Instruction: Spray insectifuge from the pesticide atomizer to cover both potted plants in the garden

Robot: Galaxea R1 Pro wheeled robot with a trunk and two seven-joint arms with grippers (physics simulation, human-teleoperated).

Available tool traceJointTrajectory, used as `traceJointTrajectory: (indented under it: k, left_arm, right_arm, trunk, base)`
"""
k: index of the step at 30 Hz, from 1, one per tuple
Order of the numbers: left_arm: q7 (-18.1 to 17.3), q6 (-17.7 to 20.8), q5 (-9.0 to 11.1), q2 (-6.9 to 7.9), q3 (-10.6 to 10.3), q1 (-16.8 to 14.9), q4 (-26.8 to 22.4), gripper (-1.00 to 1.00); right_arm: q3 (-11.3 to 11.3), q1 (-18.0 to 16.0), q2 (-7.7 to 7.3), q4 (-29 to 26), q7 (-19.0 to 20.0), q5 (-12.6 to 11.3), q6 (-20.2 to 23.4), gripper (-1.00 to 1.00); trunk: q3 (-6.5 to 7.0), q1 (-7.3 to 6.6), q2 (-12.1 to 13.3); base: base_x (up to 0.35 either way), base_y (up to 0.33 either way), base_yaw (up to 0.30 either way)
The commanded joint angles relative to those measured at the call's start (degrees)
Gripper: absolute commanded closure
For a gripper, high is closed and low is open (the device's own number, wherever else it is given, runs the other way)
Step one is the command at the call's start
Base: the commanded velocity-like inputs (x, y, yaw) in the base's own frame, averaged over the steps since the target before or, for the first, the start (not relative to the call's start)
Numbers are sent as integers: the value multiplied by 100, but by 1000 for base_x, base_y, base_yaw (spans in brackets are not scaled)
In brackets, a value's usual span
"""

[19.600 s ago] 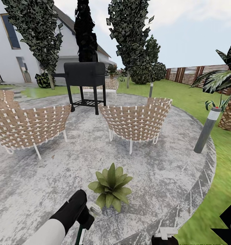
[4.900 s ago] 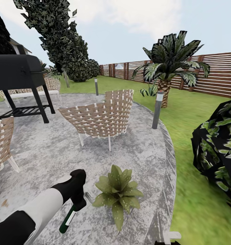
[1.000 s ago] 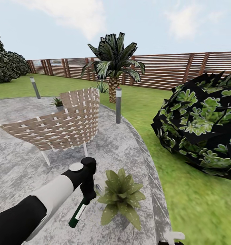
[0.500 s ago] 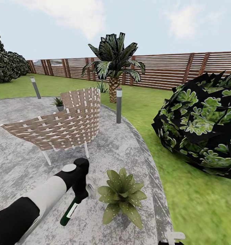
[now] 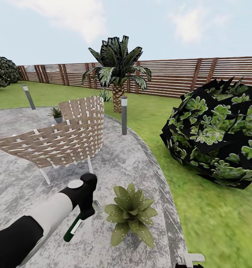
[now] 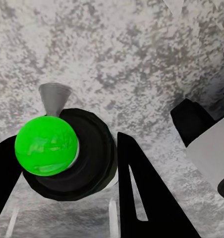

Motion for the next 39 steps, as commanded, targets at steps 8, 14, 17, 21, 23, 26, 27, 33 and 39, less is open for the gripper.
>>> traceJointTrajectory:
  k: [8,14,17,21,23,26,27,33,39]
  left_arm:
    - [147,63,-18,-23,28,154,-69,100]
    - [154,66,-16,-52,23,155,-87,100]
    - [149,66,-7,-57,31,155,-96,100]
    - [155,63,8,-78,381,107,-120,100]
    - [161,59,8,-160,547,24,-129,100]
    - [158,58,6,-310,606,-190,-131,100]
    - [156,57,3,-327,609,-242,-131,100]
    - [162,42,-47,-275,615,-301,-132,100]
    - [164,40,-61,-288,615,-295,-125,100]
  right_arm:
    - [-52,-3,-23,8,-10,57,-31,-100]
    - [-53,-3,-34,8,-10,56,-31,-100]
    - [-53,-2,-38,8,-10,56,-31,-100]
    - [-53,-2,-36,8,-10,56,-31,-100]
    - [-53,-2,-34,8,-10,56,-29,-100]
    - [-53,-2,-34,8,-10,56,-29,-100]
    - [-53,-2,-34,8,-10,56,-26,-100]
    - [-51,-2,-34,8,-10,56,-26,-100]
    - [-48,-4,-37,8,-10,61,-39,-100]
  trunk:
    - [-5,-1,-2]
    - [-5,-1,-2]
    - [-5,-1,-2]
    - [-5,-1,-2]
    - [-5,-1,-2]
    - [-5,-1,-2]
    - [-5,-1,-2]
    - [-5,-1,-2]
    - [-5,-1,-2]
  base:
    - [97,88,-1]
    - [118,109,0]
    - [8,8,-2]
    - [1,1,-198]
    - [0,0,-269]
    - [0,0,-275]
    - [0,0,-275]
    - [0,0,-79]
    - [52,20,-1]
